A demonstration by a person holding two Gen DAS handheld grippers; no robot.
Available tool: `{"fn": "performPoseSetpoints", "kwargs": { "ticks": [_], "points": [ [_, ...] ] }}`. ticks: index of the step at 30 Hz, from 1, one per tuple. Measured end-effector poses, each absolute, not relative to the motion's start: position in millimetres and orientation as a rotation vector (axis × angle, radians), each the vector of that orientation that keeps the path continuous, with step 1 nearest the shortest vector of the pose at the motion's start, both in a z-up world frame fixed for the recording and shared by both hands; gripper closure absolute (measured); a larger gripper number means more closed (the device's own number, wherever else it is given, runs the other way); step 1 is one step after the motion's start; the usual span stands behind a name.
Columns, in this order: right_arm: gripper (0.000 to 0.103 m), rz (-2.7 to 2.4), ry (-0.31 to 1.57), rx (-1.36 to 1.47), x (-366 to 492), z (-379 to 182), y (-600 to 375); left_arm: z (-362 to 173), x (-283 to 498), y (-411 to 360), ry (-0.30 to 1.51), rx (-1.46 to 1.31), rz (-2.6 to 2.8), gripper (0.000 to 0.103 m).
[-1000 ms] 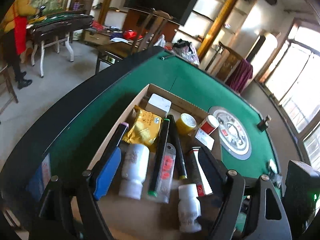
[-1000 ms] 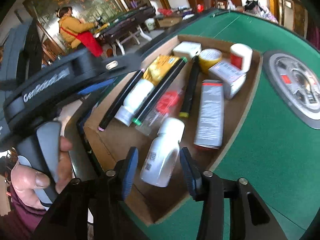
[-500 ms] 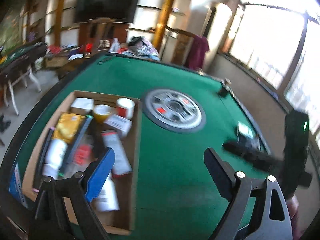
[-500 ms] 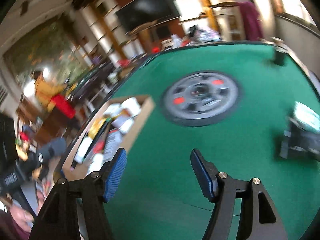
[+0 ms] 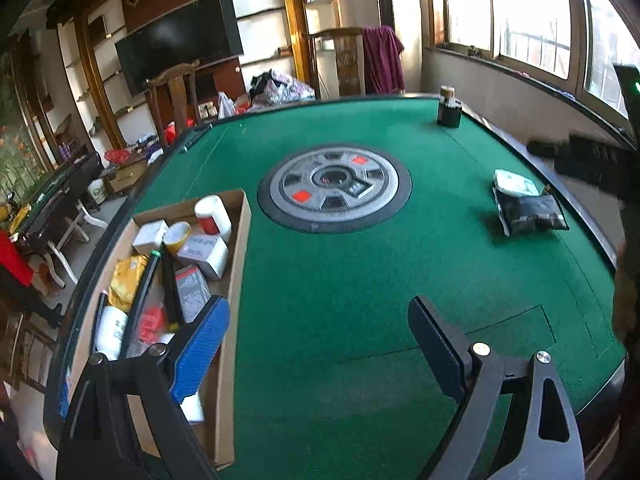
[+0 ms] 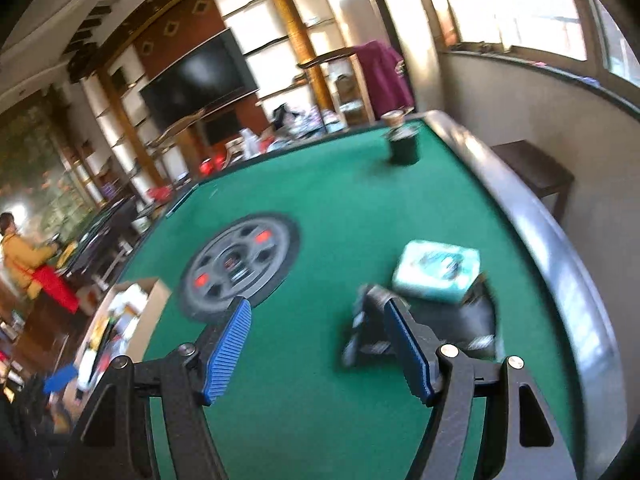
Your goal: Organize objects
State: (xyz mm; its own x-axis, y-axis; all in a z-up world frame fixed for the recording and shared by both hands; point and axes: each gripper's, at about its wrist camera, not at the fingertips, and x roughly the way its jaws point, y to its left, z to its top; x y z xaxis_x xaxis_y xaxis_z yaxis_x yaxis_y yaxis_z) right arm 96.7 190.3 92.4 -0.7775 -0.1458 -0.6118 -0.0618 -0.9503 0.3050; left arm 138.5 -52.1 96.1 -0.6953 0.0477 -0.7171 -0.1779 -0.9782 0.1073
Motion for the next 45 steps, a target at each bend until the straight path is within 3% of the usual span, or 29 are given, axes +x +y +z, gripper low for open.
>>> {"fn": "performPoseSetpoints", "kwargs": {
  "ticks": [8, 15, 19, 26, 29, 36, 40, 45],
  "points": [
    [0.028, -3.014, -0.555, 1.015, 62.9, 75.6, 245.4, 75.8, 132.6, -47.5, 0.134, -1.245, 2.695, 0.013],
    [0.028, -2.904, -0.831, 1.185, 55.2, 32.0, 289.0, 66.7, 119.9, -41.0, -0.016, -1.256, 2.654, 0.013],
    [0.027, -2.76, -0.79, 1.22, 52.1, 26.2, 270.0, 60.3, 117.8, -39.2, -0.026, -1.27, 2.639, 0.013],
    [0.027, -2.081, -0.654, 1.119, 50.2, 21.6, 178.2, 53.2, 115.6, -45.2, -0.055, -1.289, 2.626, 0.013],
    [0.027, -2.142, -0.596, 1.106, 57.2, 24.5, 168.8, 51.3, 115.6, -46.5, -0.075, -1.295, 2.615, 0.013],
    [0.027, -2.474, -0.801, 1.019, 69.9, 33.4, 236.0, 49.2, 111.9, -42.1, -0.08, -1.309, 2.585, 0.013],
    [0.018, -2.884, -0.753, 1.051, 67.0, 59.4, 281.9, 51.3, 103.1, -48.3, -0.192, -1.342, 2.541, 0.013],
    [0.018, -2.916, -0.719, 1.148, 36.1, 50.2, 312.0, 51.6, 102.3, -56.1, -0.236, -1.365, 2.547, 0.013]
  ]
}}
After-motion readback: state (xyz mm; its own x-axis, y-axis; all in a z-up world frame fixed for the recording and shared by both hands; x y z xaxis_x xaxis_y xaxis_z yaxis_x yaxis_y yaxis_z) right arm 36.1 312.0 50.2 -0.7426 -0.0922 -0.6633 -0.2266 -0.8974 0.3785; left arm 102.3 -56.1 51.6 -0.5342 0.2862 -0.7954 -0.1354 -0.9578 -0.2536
